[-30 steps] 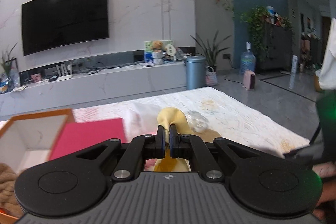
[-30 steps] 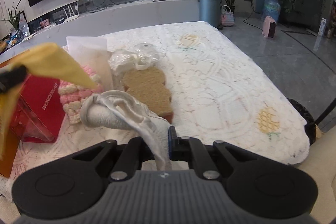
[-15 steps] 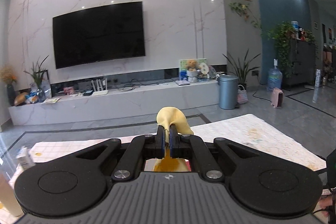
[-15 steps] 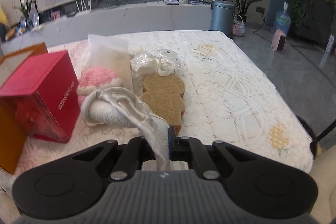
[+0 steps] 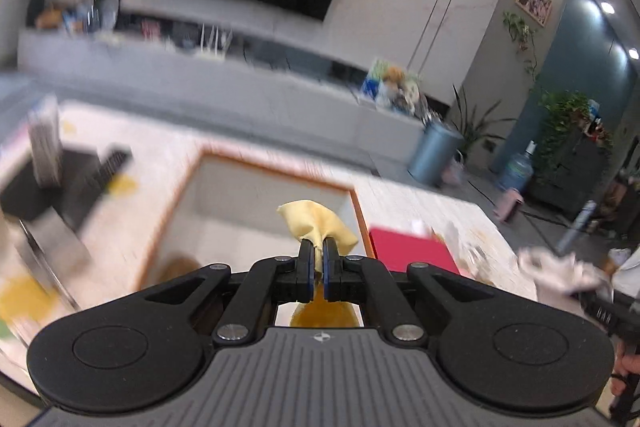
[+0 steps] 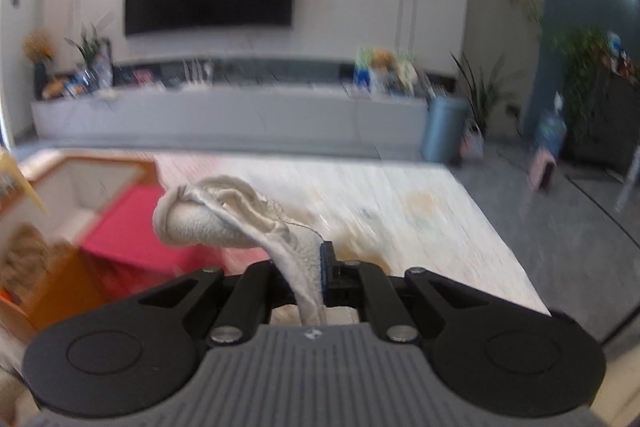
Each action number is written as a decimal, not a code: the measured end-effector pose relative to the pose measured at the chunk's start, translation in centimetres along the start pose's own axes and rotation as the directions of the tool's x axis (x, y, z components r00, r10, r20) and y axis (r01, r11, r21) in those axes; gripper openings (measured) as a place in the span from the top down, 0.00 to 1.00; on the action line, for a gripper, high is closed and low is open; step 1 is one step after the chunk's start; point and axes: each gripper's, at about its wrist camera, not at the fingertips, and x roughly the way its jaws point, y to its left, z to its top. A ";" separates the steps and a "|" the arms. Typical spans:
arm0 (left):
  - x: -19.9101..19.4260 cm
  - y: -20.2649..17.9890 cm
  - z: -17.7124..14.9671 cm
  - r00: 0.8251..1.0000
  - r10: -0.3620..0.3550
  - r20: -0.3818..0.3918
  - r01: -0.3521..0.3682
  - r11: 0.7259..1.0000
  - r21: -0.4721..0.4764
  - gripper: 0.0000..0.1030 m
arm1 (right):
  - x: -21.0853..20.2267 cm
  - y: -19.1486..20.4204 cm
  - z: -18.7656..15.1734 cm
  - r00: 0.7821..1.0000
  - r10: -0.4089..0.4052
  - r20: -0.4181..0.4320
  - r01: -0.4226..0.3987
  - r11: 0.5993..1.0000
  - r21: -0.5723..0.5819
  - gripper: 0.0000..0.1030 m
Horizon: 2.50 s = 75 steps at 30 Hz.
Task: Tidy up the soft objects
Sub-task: 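Lift the yellow cloth with the left gripper while the right carries the white cloth over the box, then lower the yellow cloth into the white box and open the left gripper, then lower the white cloth into the box and open the right gripper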
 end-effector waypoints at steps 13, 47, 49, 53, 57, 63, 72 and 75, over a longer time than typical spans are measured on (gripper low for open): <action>5.1 4.0 -3.1 0.992 -0.003 -0.130 0.000 1.000 -0.021 0.96 | 2.1 10.4 0.6 0.861 0.503 0.069 -0.507 0.861 0.047 0.97; -3.5 5.2 2.0 0.916 0.397 0.057 -0.400 0.910 0.106 0.19 | 2.0 15.3 2.5 0.815 0.575 -0.064 -0.556 0.809 0.190 0.97; -4.3 5.4 2.1 0.913 0.399 0.084 -0.406 0.910 0.088 0.19 | 2.4 16.3 2.6 0.800 0.594 -0.077 -0.564 0.791 0.237 0.97; -4.7 6.5 2.6 0.930 0.362 0.065 -0.365 0.930 0.039 0.19 | 4.4 17.7 2.4 0.755 0.648 -0.104 -0.574 0.729 0.373 0.97; -5.1 7.1 2.8 0.932 0.357 0.068 -0.358 0.934 0.003 0.21 | 7.3 18.8 0.6 0.723 0.662 -0.195 -0.516 0.706 0.484 0.97; -5.1 6.8 2.9 0.945 0.319 0.076 -0.321 0.947 0.014 0.21 | 9.7 19.8 -2.1 0.712 0.636 -0.298 -0.439 0.734 0.518 0.98; -5.3 7.5 2.9 0.941 0.332 0.069 -0.333 0.943 -0.004 0.22 | 9.0 22.4 -0.7 0.754 0.484 -0.444 -0.429 0.875 0.227 0.85; -5.5 7.5 3.0 0.941 0.330 0.068 -0.331 0.944 -0.005 0.22 | 7.7 23.2 -0.2 0.754 0.472 -0.457 -0.453 0.877 0.159 0.55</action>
